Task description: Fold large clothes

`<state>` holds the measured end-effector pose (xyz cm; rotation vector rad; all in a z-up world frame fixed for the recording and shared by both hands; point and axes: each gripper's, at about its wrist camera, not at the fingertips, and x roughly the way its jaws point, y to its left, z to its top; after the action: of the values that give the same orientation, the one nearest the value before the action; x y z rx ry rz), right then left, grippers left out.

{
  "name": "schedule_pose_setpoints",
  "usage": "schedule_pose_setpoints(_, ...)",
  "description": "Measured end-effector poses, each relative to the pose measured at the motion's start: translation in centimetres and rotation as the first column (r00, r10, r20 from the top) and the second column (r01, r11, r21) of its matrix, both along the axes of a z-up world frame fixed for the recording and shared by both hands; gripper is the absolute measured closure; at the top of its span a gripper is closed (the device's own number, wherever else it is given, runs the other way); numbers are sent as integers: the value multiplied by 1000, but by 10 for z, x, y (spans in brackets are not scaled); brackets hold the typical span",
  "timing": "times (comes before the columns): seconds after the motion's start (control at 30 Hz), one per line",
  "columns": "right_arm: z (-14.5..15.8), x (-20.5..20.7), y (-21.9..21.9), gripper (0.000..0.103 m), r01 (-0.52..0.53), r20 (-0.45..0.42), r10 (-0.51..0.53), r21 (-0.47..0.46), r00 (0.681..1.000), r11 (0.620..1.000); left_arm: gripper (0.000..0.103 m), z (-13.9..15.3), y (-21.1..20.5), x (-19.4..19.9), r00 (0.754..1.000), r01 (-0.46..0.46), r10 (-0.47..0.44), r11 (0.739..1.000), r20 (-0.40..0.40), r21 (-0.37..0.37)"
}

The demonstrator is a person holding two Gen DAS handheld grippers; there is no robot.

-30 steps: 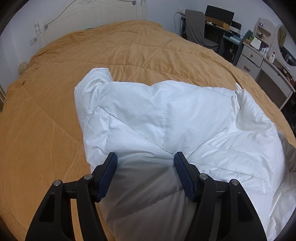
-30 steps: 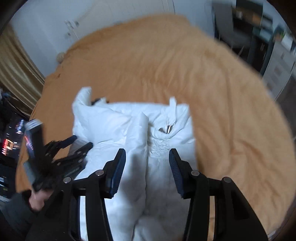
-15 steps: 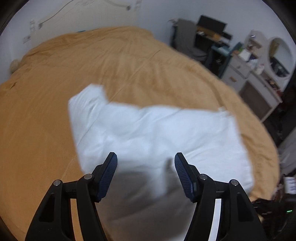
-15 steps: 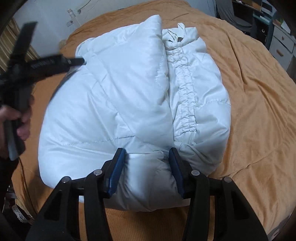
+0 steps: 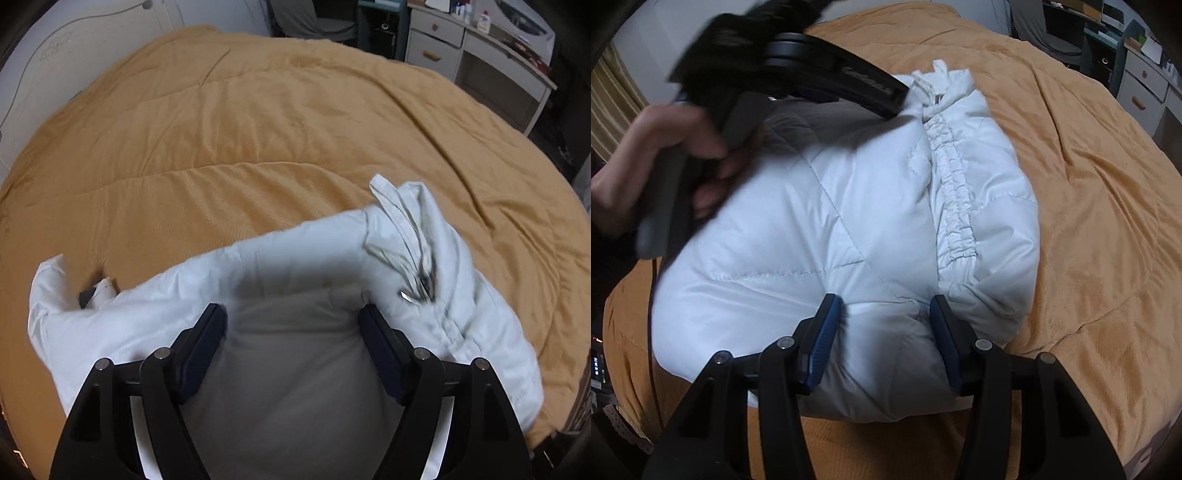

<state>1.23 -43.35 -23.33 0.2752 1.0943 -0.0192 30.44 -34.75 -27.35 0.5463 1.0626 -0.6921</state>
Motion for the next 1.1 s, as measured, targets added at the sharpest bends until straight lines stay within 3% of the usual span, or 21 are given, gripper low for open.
schedule_pose_setpoints(0.13, -2, 4, 1, 51, 9, -5, -9, -27, 1000, 1000, 27, -6, -6, 19, 999, -28, 28, 1000, -31, 2)
schedule_pose_setpoints(0.23, -2, 2, 2, 50, 8, 0, -8, -12, 1000, 1000, 30, 41, 21, 24, 995, -96, 98, 989, 14, -109)
schedule_pose_setpoints(0.33, -1, -4, 5, 50, 6, 16, -6, -16, 1000, 1000, 28, 98, 74, 2, 987, -132, 151, 956, 53, -262)
schedule_pose_setpoints(0.4, -2, -6, 5, 49, 12, 21, -12, -2, 1000, 1000, 28, 112, 105, -26, 987, -113, 139, 956, 79, -271)
schedule_pose_setpoints(0.5, -3, -6, 2, 49, 16, 21, -16, 20, 1000, 1000, 28, 98, 144, -79, 988, -86, 112, 972, 107, -218)
schedule_pose_setpoints(0.63, -6, -4, -8, 49, 17, 25, -19, 48, 1000, 999, 28, 40, 175, -145, 990, -58, 75, 989, 119, -139)
schedule_pose_setpoints(0.7, -7, -4, -8, 48, 17, 18, -18, 52, 1000, 998, 28, 23, 191, -167, 978, -121, 151, 973, 142, -197)
schedule_pose_setpoints(0.77, -8, -3, -11, 48, 16, 14, -17, 59, 1000, 998, 28, 18, 201, -175, 976, -188, 208, 953, 60, -239)
schedule_pose_setpoints(0.93, -5, -1, -10, 48, 22, -5, -22, 50, 1000, 998, 28, 24, 209, -194, 985, -145, 163, 961, 56, -237)
schedule_pose_setpoints(1.0, 12, -3, -14, 48, 37, 13, -38, 83, 999, 996, 28, 20, 212, -193, 981, -174, 190, 953, 39, -248)
schedule_pose_setpoints(1.1, 56, 5, -7, 48, -1, 118, -3, 34, 993, 999, 27, 17, 209, -192, 982, -173, 187, 952, 32, -252)
